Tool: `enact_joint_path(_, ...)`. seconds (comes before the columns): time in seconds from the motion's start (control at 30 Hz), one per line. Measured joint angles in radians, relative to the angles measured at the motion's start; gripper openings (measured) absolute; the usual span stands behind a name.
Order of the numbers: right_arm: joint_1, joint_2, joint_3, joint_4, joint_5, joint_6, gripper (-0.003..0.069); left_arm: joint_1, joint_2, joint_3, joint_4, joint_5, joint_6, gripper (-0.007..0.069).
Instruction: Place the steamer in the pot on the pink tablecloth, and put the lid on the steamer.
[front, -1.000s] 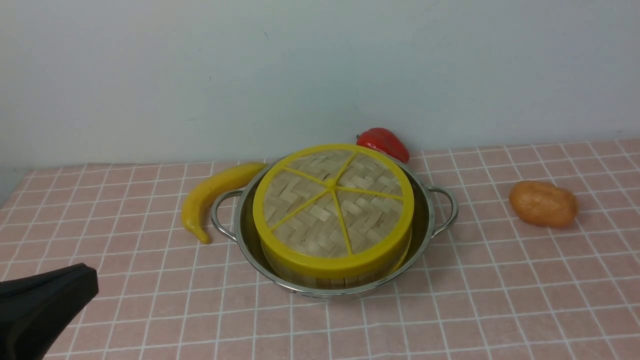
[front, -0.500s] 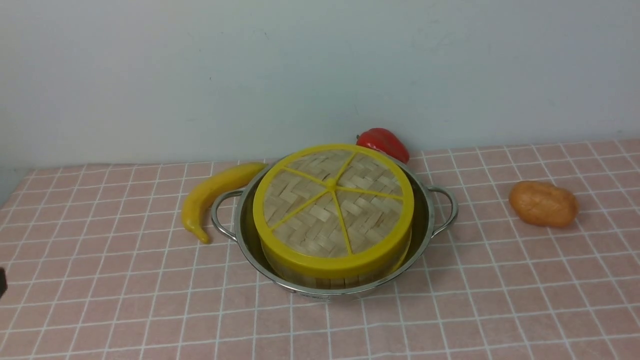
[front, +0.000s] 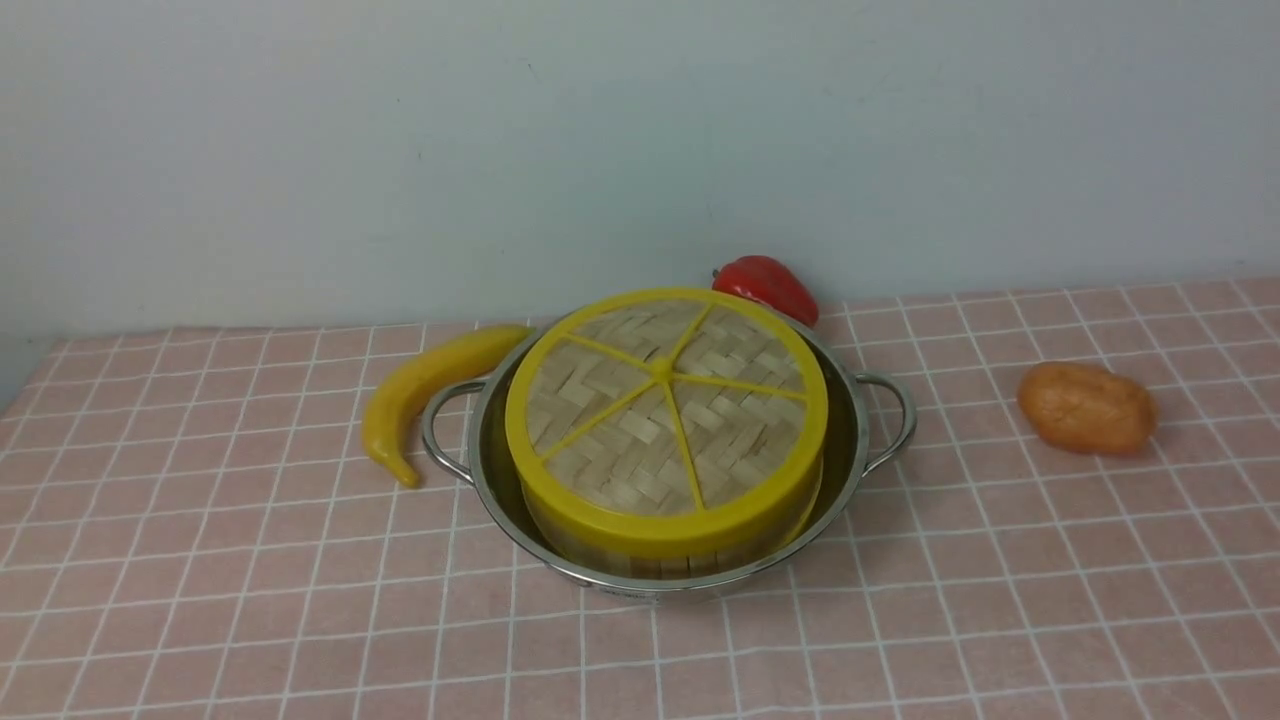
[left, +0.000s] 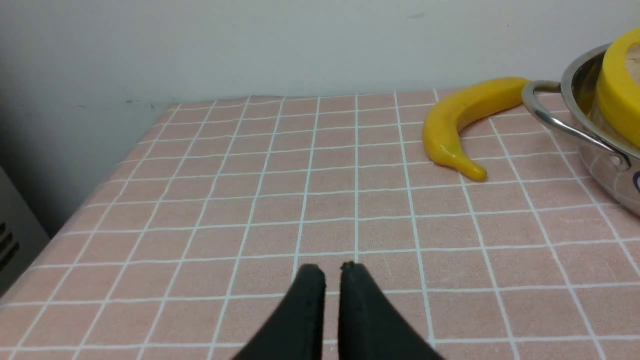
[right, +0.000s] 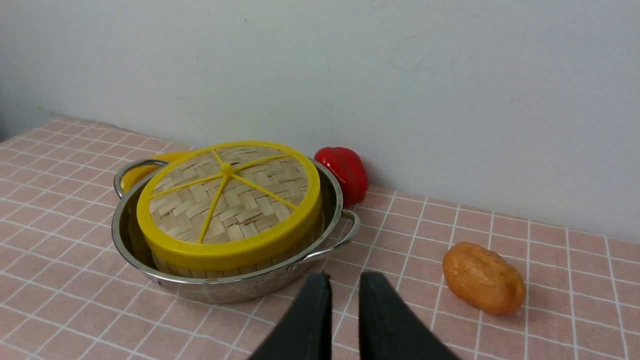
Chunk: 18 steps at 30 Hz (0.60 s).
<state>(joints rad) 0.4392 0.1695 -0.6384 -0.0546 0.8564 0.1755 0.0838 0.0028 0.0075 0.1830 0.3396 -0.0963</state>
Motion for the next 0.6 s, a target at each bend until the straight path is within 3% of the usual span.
enact_joint_path(0.6, -0.001, 0.000, 0.000, 0.000, -0.001, -0.001, 0.0163, 0.000, -0.001, 0.000, 0.002, 0.000, -0.002, 0.0083)
